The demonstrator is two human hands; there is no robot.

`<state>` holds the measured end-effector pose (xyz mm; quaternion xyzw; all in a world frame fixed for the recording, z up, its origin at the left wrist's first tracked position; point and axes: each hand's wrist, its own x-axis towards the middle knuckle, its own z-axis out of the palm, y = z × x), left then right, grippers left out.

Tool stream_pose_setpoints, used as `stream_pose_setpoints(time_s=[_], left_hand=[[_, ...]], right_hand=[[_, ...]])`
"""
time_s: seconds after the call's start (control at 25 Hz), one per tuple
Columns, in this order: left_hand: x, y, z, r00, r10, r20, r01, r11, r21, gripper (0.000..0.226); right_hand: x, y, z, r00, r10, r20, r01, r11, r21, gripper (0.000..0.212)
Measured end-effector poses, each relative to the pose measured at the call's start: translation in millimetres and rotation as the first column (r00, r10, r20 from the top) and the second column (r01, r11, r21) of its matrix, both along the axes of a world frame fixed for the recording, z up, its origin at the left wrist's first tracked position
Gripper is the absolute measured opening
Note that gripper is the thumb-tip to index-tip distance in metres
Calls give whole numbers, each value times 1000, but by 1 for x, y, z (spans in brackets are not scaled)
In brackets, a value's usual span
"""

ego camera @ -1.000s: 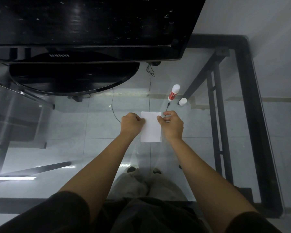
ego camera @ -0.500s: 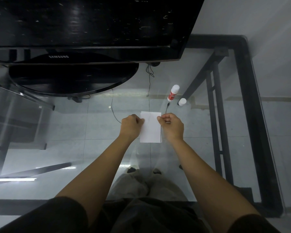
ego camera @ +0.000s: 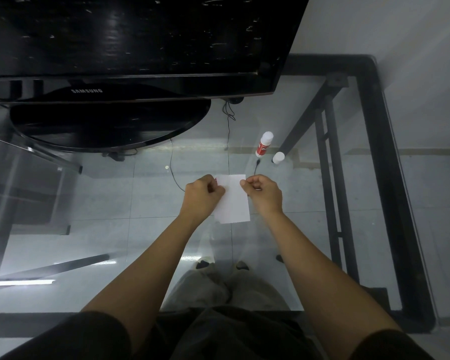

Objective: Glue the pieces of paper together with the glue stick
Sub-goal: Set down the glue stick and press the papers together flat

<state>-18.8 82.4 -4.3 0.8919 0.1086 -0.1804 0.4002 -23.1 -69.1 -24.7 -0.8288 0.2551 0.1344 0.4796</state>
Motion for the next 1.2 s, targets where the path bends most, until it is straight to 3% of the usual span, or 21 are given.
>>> stream_pose_setpoints(time_s=[0.56, 1.0, 1.12, 1.2], left_hand=[[12, -3, -2, 966, 185, -181, -198, 979, -52, 22], [33, -12, -7, 933, 207, -293, -177, 976, 126, 16], [35, -16, -5, 933, 187, -308, -140, 976, 170, 14], [36, -17, -4, 931, 182, -316, -128, 975, 184, 12]], right_hand=[[1, 9, 3, 998, -42, -37, 39, 997, -70, 21], [5, 18, 7, 999, -47, -23, 42, 983, -179, 18], [5, 15, 9, 996, 90, 25, -75, 929, -362, 26], [2, 9, 6, 919, 378, 111, -274, 814, -512, 32]])
